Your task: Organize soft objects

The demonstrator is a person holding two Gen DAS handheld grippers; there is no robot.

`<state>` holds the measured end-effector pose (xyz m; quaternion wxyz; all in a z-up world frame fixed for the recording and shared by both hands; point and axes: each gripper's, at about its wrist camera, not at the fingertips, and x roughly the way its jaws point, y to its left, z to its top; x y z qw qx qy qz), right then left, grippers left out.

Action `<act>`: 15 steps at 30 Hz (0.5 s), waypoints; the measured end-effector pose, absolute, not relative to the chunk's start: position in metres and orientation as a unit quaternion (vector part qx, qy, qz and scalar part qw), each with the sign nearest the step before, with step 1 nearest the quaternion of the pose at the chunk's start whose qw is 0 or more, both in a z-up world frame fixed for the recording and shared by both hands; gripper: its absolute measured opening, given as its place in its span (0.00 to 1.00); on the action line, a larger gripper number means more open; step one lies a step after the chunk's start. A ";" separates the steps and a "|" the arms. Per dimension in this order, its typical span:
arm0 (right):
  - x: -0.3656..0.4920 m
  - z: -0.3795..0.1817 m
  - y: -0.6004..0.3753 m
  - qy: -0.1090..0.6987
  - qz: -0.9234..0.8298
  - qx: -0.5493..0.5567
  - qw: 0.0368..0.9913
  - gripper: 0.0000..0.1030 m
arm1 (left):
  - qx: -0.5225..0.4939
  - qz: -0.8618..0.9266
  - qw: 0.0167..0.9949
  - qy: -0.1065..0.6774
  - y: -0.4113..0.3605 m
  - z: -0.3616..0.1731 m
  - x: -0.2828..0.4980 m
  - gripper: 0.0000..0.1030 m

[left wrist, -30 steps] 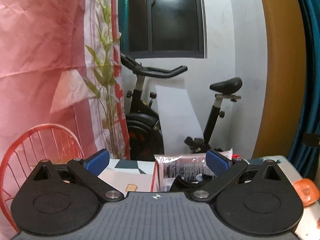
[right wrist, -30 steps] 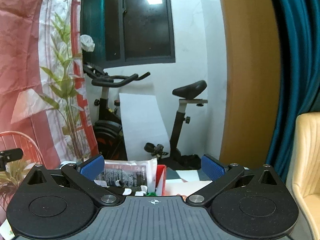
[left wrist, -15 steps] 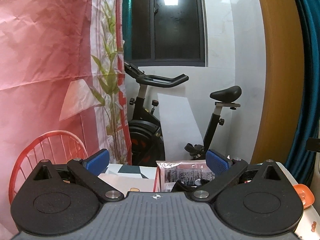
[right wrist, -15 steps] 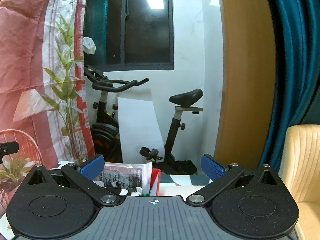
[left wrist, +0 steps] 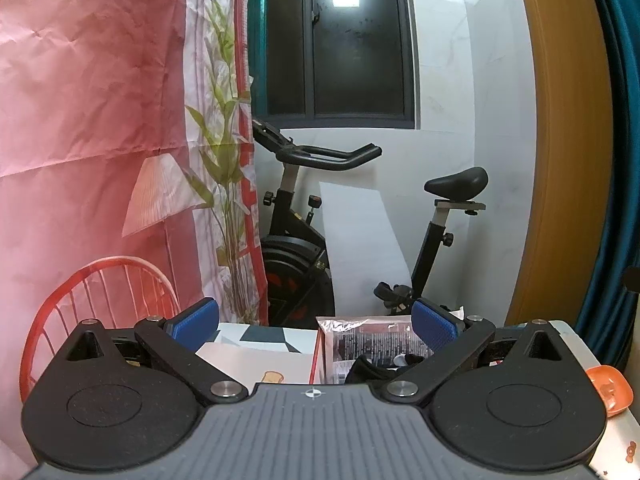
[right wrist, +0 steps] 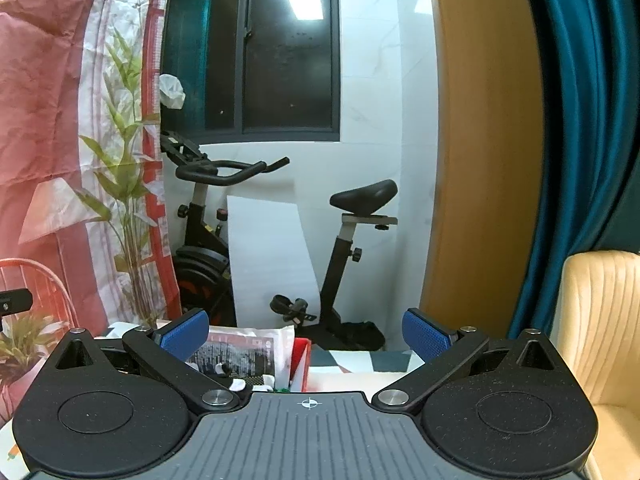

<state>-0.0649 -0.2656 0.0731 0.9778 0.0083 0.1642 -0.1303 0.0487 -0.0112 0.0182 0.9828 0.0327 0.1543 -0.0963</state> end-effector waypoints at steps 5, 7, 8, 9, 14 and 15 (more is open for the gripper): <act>-0.065 0.071 -0.269 0.166 -0.132 0.008 0.977 1.00 | 0.034 -0.096 0.983 0.154 -0.010 0.017 0.050 1.00; -0.065 0.070 -0.270 0.166 -0.134 0.008 0.977 1.00 | 0.034 -0.095 0.983 0.154 -0.009 0.017 0.050 1.00; -0.065 0.070 -0.271 0.167 -0.133 0.008 0.977 1.00 | 0.033 -0.094 0.983 0.154 -0.009 0.017 0.050 1.00; -0.065 0.070 -0.271 0.167 -0.133 0.008 0.977 1.00 | 0.033 -0.094 0.983 0.154 -0.009 0.017 0.051 1.00; -0.065 0.070 -0.272 0.167 -0.133 0.008 0.977 1.00 | 0.030 -0.093 0.983 0.157 -0.008 0.017 0.052 1.00; -0.064 0.069 -0.273 0.168 -0.133 0.008 0.977 1.00 | 0.030 -0.093 0.983 0.156 -0.008 0.017 0.052 1.00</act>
